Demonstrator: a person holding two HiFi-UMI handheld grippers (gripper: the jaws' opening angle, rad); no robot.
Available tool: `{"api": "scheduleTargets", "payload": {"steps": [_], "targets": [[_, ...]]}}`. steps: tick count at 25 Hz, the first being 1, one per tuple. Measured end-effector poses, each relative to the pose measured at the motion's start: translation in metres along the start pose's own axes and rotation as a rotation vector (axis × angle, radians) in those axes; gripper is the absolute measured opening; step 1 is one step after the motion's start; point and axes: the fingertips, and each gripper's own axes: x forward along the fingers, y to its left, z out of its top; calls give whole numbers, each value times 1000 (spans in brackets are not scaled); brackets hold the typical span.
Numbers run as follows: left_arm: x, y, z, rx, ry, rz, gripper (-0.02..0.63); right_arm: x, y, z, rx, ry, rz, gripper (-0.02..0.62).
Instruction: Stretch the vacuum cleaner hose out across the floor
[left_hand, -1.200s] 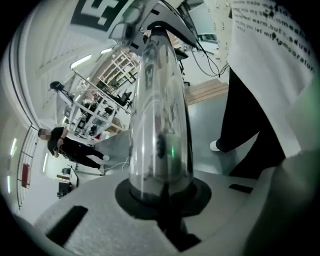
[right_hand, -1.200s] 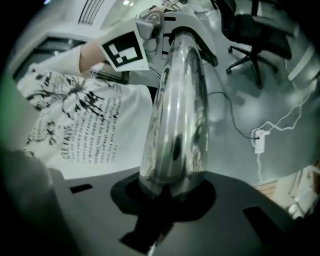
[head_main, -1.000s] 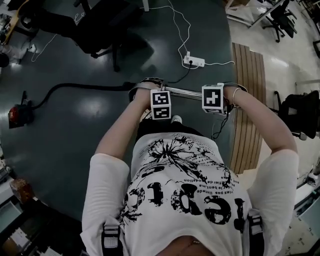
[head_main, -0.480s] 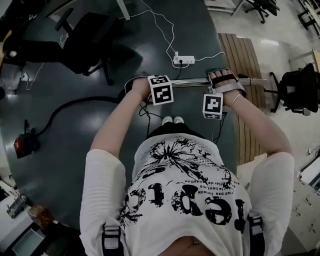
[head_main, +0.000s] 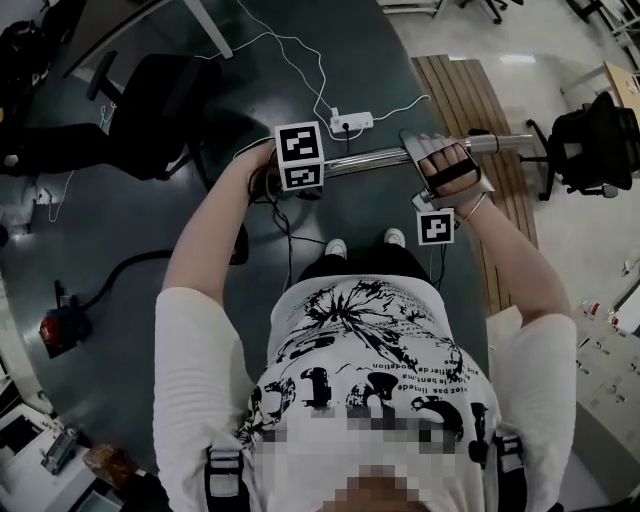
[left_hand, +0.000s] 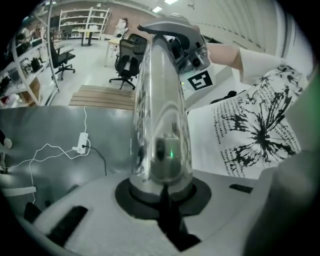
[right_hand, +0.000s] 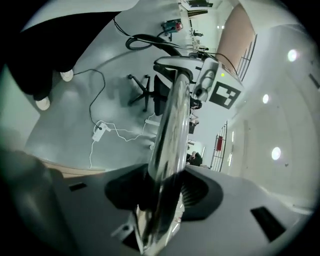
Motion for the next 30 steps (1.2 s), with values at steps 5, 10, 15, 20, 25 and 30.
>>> {"api": "scheduleTargets", "payload": {"steps": [5, 10, 15, 20, 25, 30], "targets": [[17, 6, 37, -18, -20, -91, 40, 3, 28, -35, 153, -46, 166, 144], [37, 26, 96, -23, -25, -128, 40, 6, 68, -87, 253, -85, 323, 129], [67, 69, 170, 20, -66, 26, 41, 6, 116, -152, 268, -87, 448, 117], [110, 106, 230, -89, -115, 152, 97, 6, 190, -196, 215, -101, 597, 110], [143, 155, 258, -141, -157, 467, 178, 6, 243, -202, 281, -124, 771, 111], [128, 215, 244, -74, -173, 1032, 178, 29, 279, -174, 335, -139, 861, 112]]}}
